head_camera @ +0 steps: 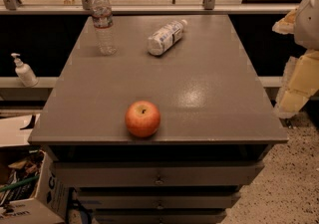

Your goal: Knock water bottle over

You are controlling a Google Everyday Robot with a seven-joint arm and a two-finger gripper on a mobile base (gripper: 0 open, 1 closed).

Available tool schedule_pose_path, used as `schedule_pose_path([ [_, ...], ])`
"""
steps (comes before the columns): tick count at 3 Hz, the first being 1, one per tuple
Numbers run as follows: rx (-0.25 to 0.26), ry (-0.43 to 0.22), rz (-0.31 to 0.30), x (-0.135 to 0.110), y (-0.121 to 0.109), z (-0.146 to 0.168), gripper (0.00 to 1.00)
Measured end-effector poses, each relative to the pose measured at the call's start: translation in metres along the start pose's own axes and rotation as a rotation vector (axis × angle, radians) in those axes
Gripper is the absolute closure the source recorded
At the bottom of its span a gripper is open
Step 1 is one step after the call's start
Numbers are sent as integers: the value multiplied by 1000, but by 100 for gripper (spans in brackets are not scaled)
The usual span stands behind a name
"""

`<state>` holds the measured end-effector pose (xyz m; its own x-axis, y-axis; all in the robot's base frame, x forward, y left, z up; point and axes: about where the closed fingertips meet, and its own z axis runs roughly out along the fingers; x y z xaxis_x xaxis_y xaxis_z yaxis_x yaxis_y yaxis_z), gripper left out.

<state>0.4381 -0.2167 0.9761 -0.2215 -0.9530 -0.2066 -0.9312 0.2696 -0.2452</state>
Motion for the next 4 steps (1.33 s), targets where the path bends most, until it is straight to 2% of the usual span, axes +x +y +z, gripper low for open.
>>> schedule_pose_path([
  [1,0,0,0,0,0,0,0],
  [2,-2,-36,3,-6,-2,5,0],
  [4,-43,-197,53,-38,-27,50,0],
])
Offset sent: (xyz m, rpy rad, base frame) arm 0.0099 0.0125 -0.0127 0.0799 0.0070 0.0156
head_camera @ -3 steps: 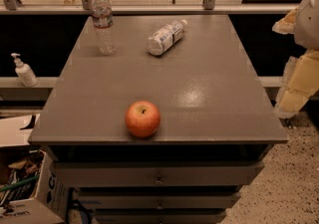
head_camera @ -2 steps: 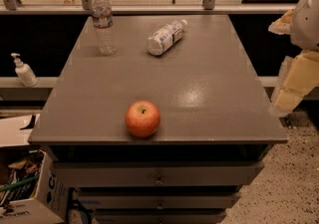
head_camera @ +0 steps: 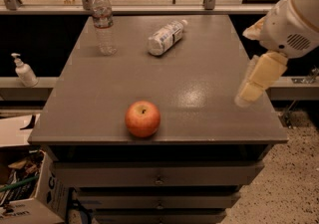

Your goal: Knock water bottle over

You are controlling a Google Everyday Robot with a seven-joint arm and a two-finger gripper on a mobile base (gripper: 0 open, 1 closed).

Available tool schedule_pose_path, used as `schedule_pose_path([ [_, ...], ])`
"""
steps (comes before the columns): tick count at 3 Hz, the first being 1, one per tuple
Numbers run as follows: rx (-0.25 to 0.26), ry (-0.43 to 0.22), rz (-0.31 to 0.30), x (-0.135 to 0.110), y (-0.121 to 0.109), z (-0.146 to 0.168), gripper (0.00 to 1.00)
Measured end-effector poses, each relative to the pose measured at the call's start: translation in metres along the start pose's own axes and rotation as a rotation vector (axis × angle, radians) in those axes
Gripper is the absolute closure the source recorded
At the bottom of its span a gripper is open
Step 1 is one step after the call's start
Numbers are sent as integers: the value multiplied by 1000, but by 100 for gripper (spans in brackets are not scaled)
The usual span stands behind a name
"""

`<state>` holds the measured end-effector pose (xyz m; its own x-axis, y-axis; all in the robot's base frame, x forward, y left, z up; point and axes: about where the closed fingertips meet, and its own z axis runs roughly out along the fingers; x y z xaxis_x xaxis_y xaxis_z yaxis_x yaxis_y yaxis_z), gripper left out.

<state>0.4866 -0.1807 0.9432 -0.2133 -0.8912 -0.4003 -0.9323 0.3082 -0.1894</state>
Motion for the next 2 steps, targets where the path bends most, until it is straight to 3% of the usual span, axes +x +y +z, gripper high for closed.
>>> schedule_pose_path([
  [2,-16,-215,-26,-46,-18,47,0],
])
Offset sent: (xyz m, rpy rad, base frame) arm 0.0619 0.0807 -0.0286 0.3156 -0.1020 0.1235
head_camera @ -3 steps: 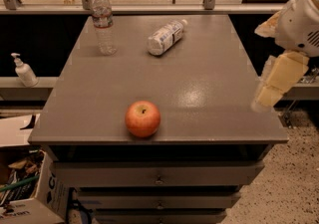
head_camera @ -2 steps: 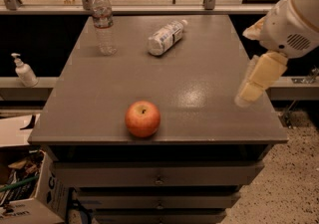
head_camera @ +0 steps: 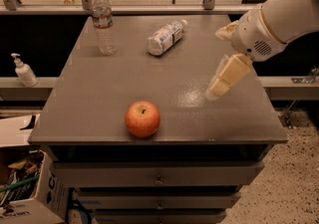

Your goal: Knock water bottle over

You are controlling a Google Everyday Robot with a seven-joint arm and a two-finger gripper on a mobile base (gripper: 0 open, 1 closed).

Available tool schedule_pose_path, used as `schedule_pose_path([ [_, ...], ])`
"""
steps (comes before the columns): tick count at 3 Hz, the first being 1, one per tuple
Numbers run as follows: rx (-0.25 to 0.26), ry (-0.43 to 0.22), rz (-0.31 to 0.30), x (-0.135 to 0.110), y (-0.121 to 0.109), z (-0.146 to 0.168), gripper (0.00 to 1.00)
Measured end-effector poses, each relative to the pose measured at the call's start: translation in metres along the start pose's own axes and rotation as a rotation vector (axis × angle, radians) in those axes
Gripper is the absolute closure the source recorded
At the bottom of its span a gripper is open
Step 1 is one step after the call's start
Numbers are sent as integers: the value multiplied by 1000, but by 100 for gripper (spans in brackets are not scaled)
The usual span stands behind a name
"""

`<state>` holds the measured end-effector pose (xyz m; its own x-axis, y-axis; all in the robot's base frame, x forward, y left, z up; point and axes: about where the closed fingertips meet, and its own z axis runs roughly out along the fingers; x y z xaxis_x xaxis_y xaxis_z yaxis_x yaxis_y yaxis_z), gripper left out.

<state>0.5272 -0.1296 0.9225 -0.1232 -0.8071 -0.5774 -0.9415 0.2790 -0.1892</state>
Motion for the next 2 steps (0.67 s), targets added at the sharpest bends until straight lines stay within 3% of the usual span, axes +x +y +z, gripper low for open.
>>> schedule_pose_path([
  [1,0,0,0,0,0,0,0],
  [2,-7,-82,25,-9,-1,10,0],
])
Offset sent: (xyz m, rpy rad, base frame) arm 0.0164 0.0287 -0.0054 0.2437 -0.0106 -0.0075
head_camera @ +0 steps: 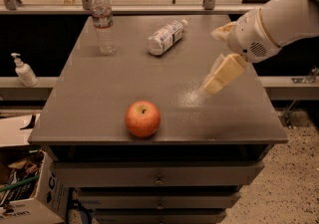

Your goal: Knock water bottle over

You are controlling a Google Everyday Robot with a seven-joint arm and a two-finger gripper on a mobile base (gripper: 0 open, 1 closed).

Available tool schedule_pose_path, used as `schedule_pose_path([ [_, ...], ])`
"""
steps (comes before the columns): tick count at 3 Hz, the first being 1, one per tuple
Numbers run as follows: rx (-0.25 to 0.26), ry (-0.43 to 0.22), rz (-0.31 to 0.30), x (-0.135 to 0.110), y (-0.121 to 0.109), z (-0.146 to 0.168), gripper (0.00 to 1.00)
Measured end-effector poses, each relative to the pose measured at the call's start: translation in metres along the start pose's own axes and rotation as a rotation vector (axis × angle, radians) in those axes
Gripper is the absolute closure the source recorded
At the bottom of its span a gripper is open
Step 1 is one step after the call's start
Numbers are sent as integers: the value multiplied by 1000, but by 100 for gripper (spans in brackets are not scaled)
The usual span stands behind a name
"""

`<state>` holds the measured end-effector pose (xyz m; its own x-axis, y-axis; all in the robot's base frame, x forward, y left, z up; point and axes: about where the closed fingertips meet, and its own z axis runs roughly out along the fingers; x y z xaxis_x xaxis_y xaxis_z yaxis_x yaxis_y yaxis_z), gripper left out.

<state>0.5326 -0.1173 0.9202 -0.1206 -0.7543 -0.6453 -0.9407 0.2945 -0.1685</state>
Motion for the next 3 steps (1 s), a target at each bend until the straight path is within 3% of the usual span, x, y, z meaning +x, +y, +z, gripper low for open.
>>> schedule_pose_path([
  [1,21,-132,14,-25,-12,20,0],
  [3,154,-284,8,-70,-66,66,0],
])
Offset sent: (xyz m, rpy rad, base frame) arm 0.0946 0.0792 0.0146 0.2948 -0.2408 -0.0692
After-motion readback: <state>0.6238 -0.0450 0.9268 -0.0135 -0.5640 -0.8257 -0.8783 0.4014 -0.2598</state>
